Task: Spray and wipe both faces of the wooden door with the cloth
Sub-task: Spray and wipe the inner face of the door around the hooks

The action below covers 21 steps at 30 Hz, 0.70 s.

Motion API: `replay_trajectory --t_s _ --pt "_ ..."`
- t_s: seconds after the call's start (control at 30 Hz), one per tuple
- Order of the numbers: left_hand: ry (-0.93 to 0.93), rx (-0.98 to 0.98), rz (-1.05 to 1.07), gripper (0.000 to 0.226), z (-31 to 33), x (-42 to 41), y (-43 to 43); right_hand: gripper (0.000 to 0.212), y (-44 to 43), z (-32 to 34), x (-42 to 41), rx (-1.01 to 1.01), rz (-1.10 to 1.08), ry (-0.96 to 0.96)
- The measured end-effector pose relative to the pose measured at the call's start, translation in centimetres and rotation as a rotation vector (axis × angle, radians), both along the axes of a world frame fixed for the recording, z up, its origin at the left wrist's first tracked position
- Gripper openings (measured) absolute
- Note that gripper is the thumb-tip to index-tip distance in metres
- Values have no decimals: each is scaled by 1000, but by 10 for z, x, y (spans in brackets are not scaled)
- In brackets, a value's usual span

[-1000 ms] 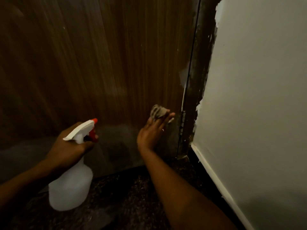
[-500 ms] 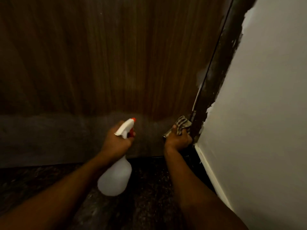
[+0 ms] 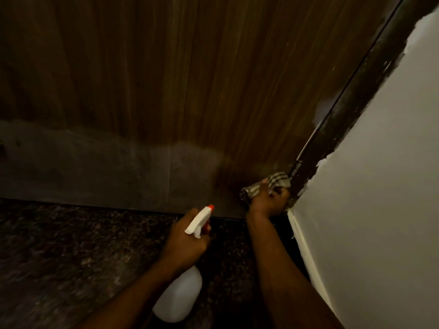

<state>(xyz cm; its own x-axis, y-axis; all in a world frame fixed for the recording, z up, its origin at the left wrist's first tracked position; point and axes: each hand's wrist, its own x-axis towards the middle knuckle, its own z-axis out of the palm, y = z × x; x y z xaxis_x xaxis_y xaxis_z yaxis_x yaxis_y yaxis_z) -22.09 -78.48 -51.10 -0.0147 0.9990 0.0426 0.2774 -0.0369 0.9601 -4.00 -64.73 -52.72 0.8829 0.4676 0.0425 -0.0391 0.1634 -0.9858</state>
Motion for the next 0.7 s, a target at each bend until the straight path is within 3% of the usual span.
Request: replay_trajectory --t_s 0.1,0.17,0.23,0.3,0.37,0.57,0.63,0.7 --pt "-4 15 10 33 3 -2 5 44 6 2 -16 28 -59 -320" --pt "-17 17 7 34 4 -3 9 45 -2 -21 -15 -49 -21 -428" --pt "-31 9 -2 37 2 -3 10 46 -5 -48 4 -169 50 -318" --pt "-35 -1 -5 35 0 -3 9 46 -7 -57 24 -232 143 -73" --pt "-38 5 -8 30 0 -3 11 49 -5 -45 28 -145 49 -14" --pt "-91 -37 -2 32 -6 5 18 43 12 24 -16 176 -118 -551" --pt "-91 -31 7 32 -6 5 19 40 6 3 -20 88 -45 -713" --pt "-89 -12 18 32 -3 4 19 42 -6 -38 -9 -87 62 -723"
